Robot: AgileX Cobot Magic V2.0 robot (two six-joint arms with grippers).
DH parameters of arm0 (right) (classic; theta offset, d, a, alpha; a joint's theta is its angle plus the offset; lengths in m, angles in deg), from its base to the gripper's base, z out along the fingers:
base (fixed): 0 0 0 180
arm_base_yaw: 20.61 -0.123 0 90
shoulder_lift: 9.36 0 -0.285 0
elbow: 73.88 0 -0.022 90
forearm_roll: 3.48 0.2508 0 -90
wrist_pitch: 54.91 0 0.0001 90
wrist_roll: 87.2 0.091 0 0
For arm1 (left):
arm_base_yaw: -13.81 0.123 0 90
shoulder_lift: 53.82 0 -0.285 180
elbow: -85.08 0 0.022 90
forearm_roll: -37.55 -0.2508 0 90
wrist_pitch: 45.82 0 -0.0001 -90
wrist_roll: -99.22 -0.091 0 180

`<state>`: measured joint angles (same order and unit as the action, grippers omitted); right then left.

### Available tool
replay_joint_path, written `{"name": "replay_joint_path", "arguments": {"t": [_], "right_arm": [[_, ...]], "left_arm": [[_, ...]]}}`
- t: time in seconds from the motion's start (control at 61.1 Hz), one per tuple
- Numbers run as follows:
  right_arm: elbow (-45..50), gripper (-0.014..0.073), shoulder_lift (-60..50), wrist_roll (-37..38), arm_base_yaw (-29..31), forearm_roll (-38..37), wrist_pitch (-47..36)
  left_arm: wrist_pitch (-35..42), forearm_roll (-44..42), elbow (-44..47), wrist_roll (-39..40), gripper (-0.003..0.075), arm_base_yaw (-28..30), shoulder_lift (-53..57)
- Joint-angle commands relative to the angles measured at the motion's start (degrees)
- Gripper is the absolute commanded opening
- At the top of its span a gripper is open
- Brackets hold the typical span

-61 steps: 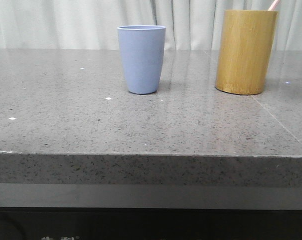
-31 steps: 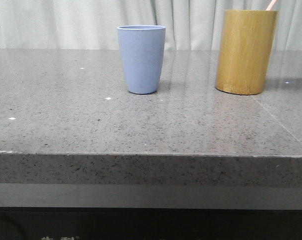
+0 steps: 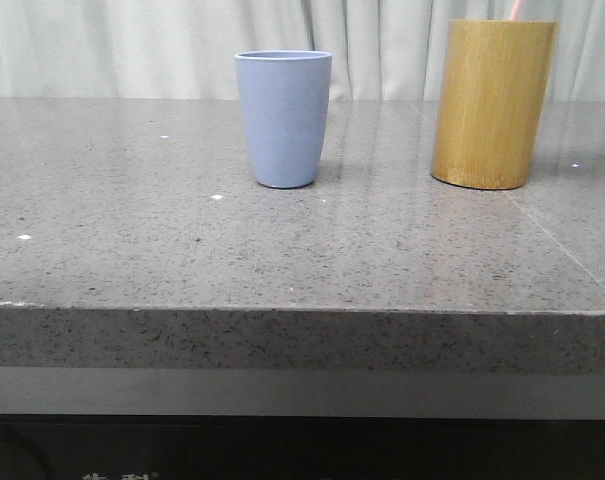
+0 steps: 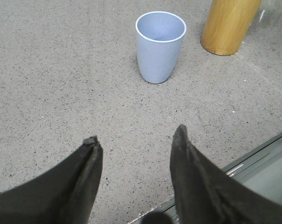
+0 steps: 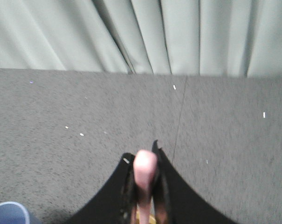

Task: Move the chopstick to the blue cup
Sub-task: 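Carry the pink stick over the blue cup and release it inside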

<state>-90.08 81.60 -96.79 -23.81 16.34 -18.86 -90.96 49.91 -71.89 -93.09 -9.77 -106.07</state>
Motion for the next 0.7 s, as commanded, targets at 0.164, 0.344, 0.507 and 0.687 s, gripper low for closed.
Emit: {"name": "replay_joint_path", "arguments": {"t": [0.164,0.344,0.507,0.687], "right_arm": [[-15.78,-0.0069,-1.96,-2.68,-7.40,0.28,2.58],[-16.65,-0.0069,-0.66,-4.20,-17.30,0.28,0.28],[-16.65,-0.0069,3.57,-8.24,-22.67,0.28,-1.25],[-16.65,-0.0067,9.48,-9.17,-23.06,0.28,-1.20]], "left_arm": [[4.00,0.78,-1.55,0.14,0.0347,0.12,0.08],[4.00,0.78,-1.55,0.14,0.0347,0.12,0.08],[4.11,0.78,-1.55,0.14,0.0347,0.12,0.08],[4.11,0.78,-1.55,0.14,0.0347,0.12,0.08]]}}
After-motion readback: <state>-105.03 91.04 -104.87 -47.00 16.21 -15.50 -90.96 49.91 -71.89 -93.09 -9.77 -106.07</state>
